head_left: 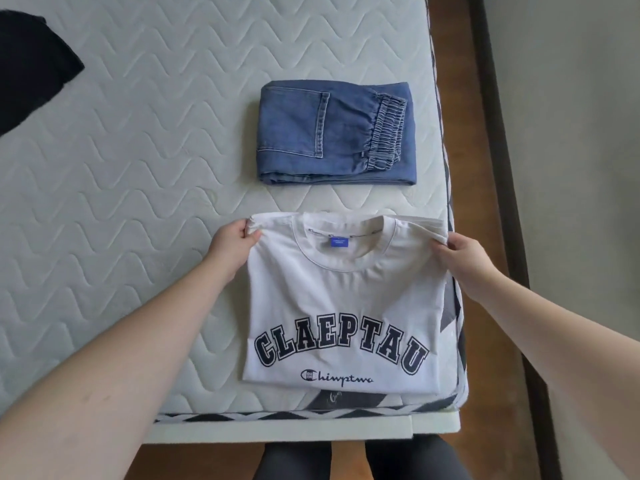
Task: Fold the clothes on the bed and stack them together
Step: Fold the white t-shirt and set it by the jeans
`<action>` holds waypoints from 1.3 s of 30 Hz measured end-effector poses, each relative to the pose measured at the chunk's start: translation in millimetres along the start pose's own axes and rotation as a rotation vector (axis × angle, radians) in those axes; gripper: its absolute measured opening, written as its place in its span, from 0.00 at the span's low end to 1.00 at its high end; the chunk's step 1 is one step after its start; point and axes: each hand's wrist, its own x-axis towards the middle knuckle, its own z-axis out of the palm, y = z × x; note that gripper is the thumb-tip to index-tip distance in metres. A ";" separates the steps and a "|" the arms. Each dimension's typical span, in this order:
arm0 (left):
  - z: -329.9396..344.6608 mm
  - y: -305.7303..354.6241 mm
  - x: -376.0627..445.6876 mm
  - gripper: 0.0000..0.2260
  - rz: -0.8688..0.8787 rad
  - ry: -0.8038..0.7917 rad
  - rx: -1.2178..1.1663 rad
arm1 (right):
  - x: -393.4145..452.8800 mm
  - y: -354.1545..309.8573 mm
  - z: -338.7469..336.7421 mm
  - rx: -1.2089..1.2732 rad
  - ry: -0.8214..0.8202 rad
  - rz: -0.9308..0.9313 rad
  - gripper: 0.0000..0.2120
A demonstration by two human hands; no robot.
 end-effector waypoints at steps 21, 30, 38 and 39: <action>28.3 -48.7 22.2 0.14 -0.222 -0.062 -0.055 | 40.2 18.2 31.0 -0.278 0.024 0.110 0.18; 31.3 -115.5 -74.4 0.14 -0.292 -0.125 -0.074 | -43.2 64.8 32.3 -0.516 -0.167 0.229 0.26; 33.4 -156.5 -124.1 0.07 -0.298 -0.046 -0.058 | -99.0 105.4 34.8 -0.349 -0.175 0.220 0.14; 33.7 -160.5 -126.9 0.08 -0.293 -0.031 -0.047 | -102.7 109.9 33.6 -0.355 -0.120 0.197 0.15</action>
